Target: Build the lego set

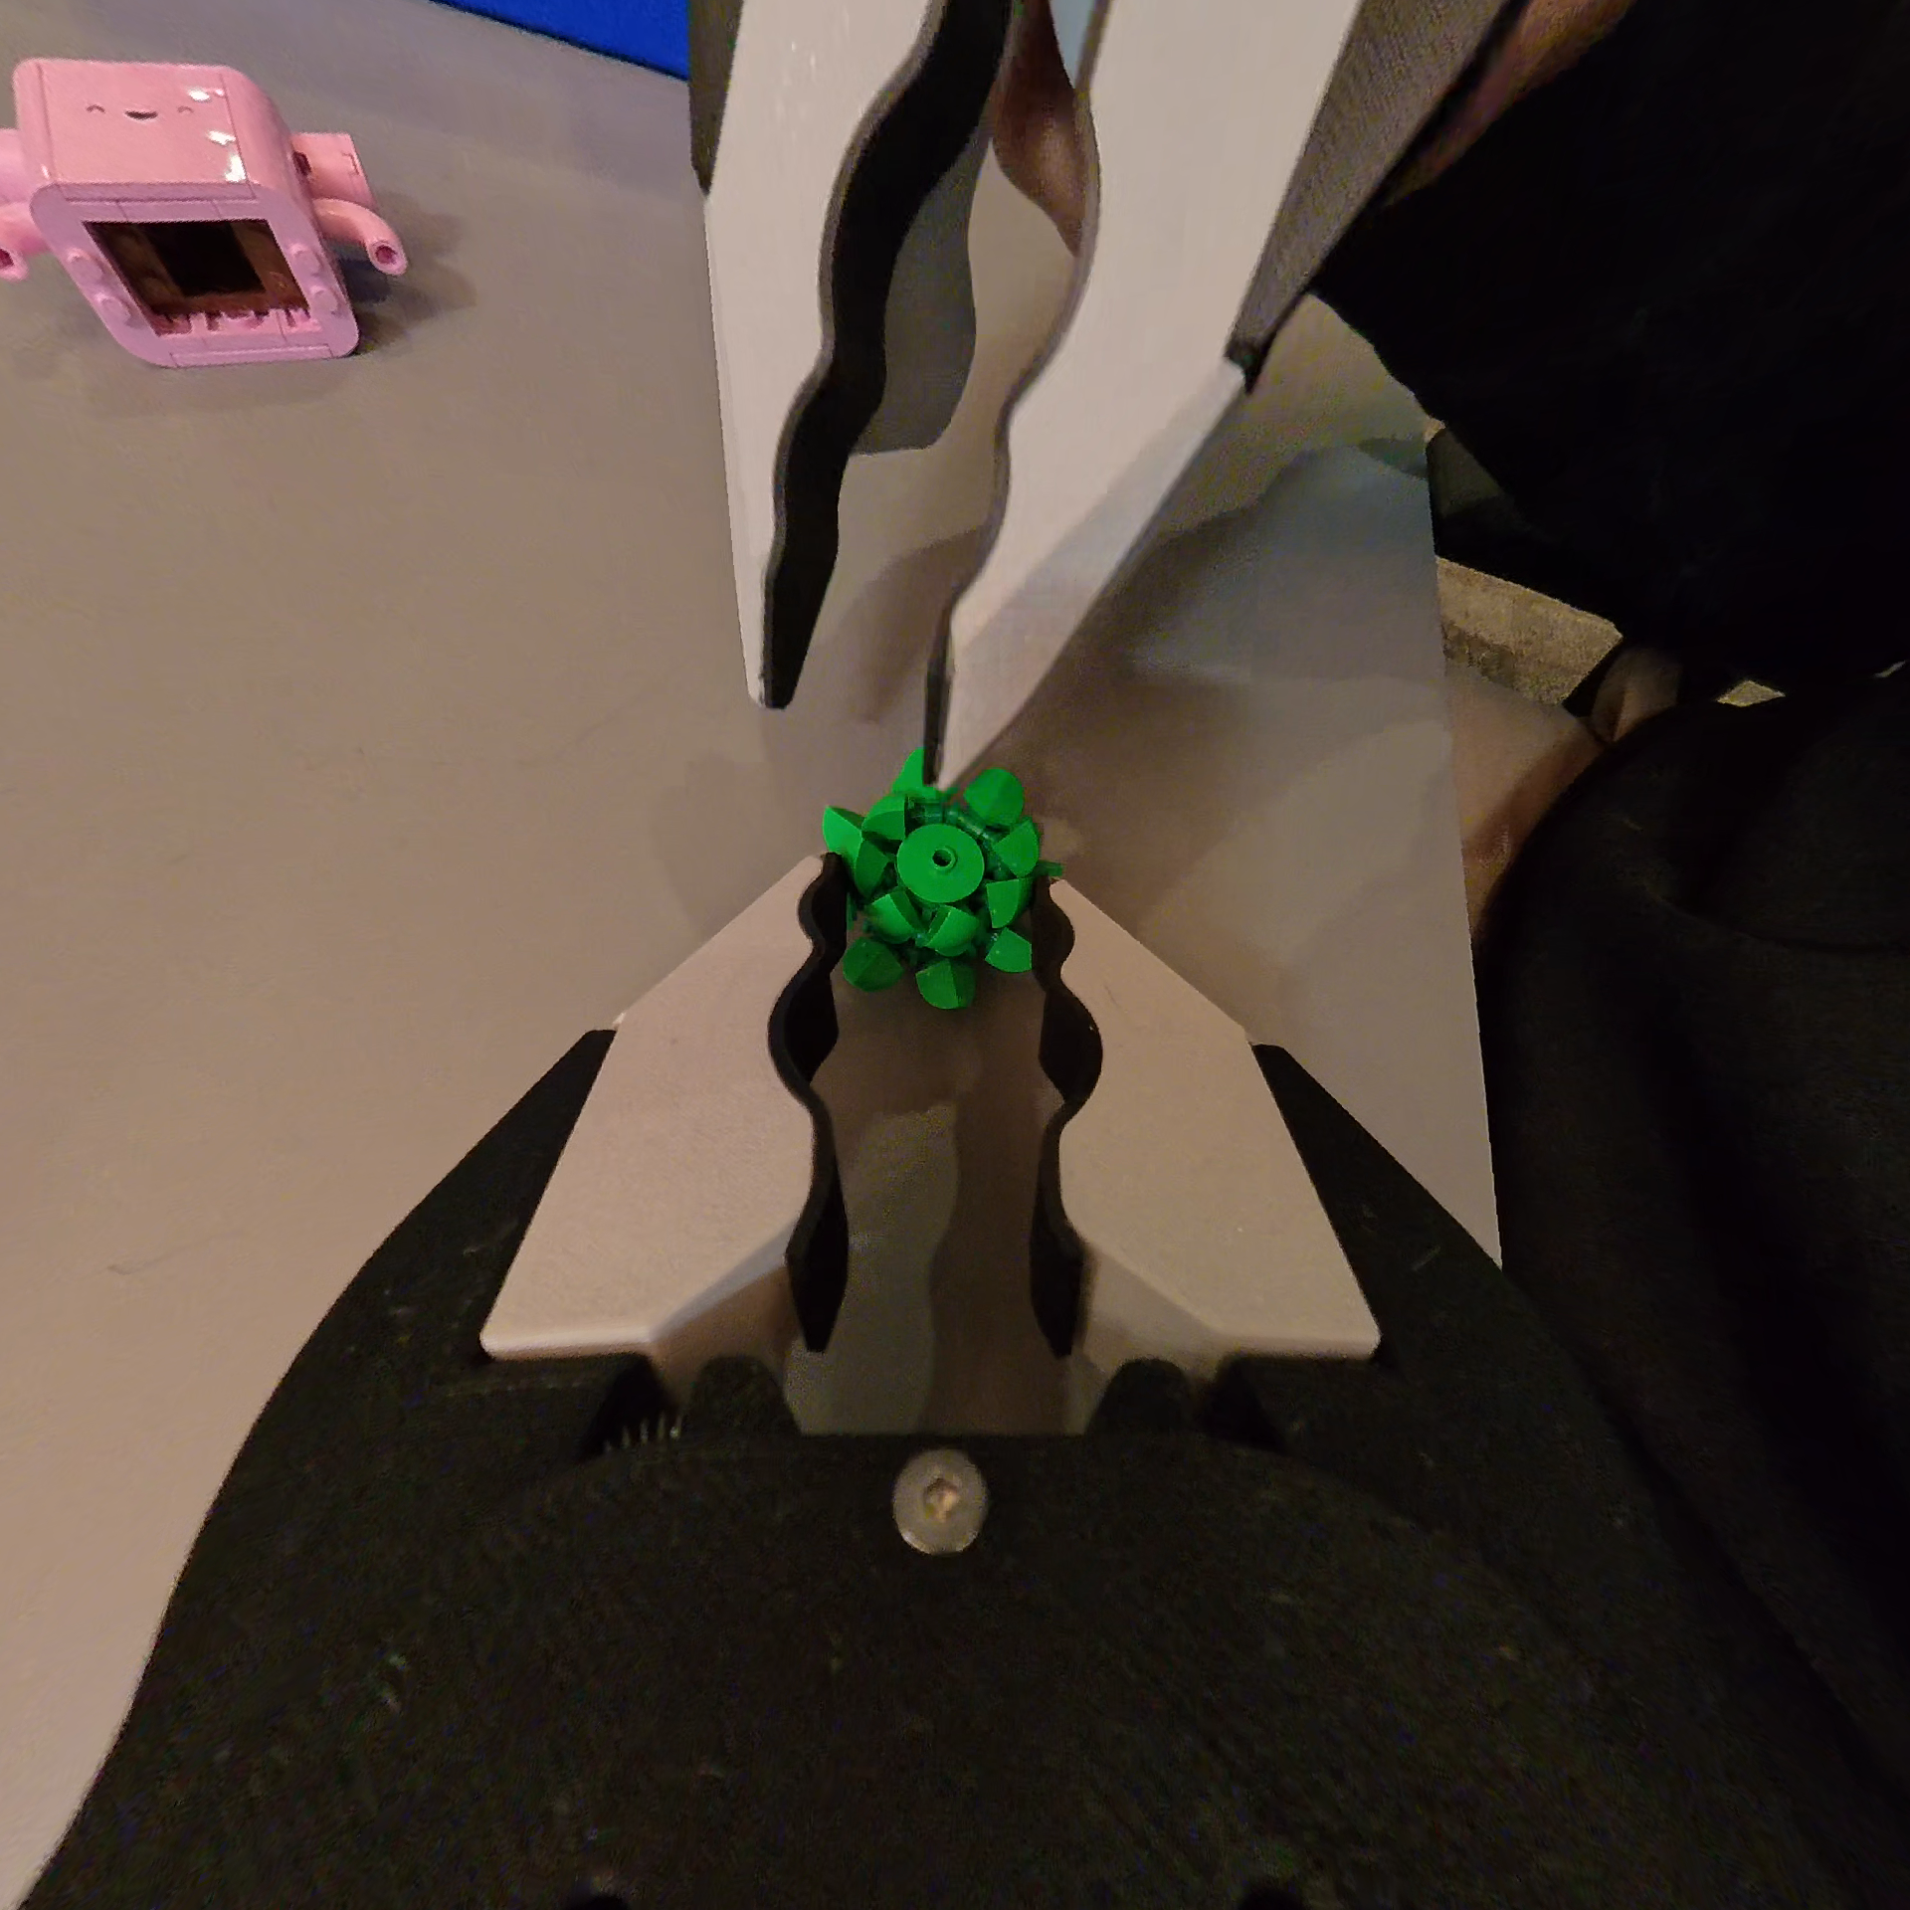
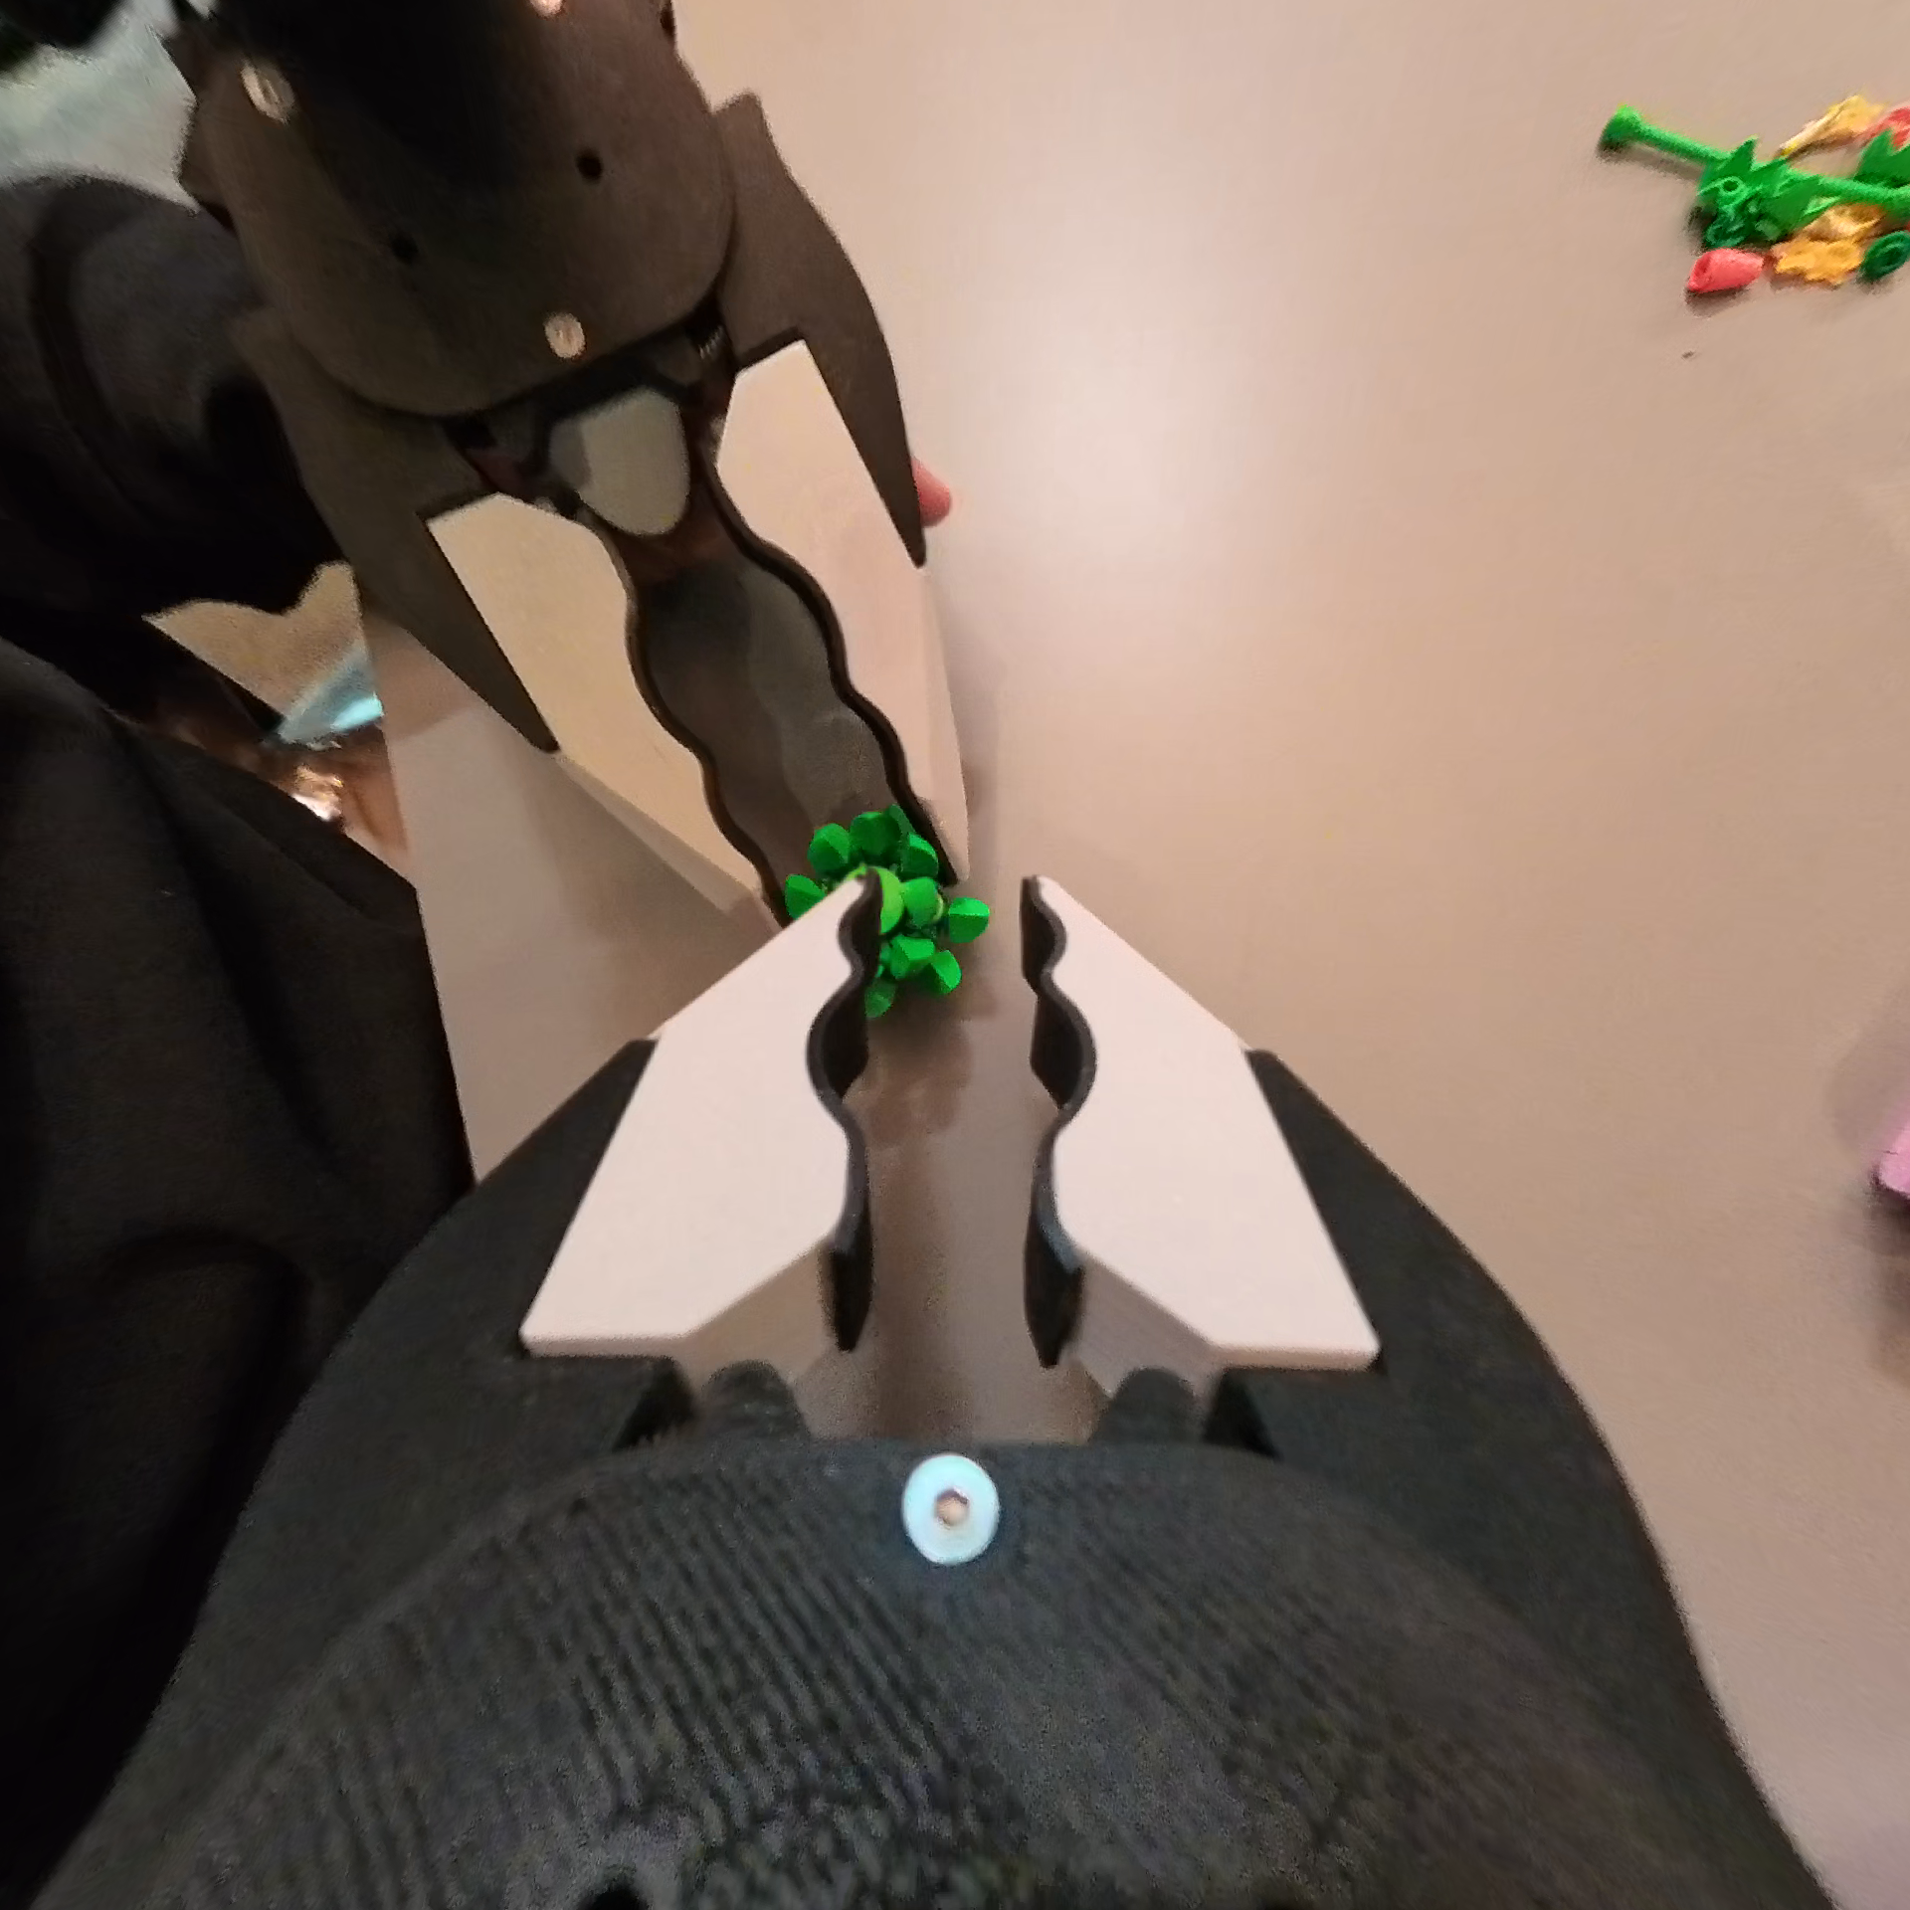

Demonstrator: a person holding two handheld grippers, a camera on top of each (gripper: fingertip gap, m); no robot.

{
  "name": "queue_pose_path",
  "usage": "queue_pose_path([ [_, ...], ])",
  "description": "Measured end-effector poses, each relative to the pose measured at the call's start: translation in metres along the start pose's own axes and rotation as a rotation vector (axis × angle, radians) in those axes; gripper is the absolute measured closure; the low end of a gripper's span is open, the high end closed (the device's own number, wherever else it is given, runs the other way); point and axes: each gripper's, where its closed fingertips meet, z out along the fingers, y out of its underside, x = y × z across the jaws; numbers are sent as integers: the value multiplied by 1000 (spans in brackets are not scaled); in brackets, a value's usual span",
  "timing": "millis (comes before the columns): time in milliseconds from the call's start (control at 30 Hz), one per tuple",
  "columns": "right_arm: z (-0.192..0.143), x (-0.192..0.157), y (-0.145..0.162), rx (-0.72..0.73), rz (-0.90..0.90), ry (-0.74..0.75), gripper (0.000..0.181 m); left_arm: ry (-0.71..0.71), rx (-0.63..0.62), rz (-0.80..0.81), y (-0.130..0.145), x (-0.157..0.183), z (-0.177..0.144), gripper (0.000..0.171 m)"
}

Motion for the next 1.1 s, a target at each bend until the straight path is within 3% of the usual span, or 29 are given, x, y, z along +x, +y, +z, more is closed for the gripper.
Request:
queue_pose_path([
  [167, 2, -4, 1, 54, 60, -94, 160, 1, 0, -3, 0, 0, 0, 138],
  [633, 13, -7, 7, 35, 72, -129, 175, -1, 0, -7, 0, -1, 0, 138],
  [1100, 13, -7, 8, 41, 157, -175, 175, -2, -3, -1, 0, -1, 0, 138],
])
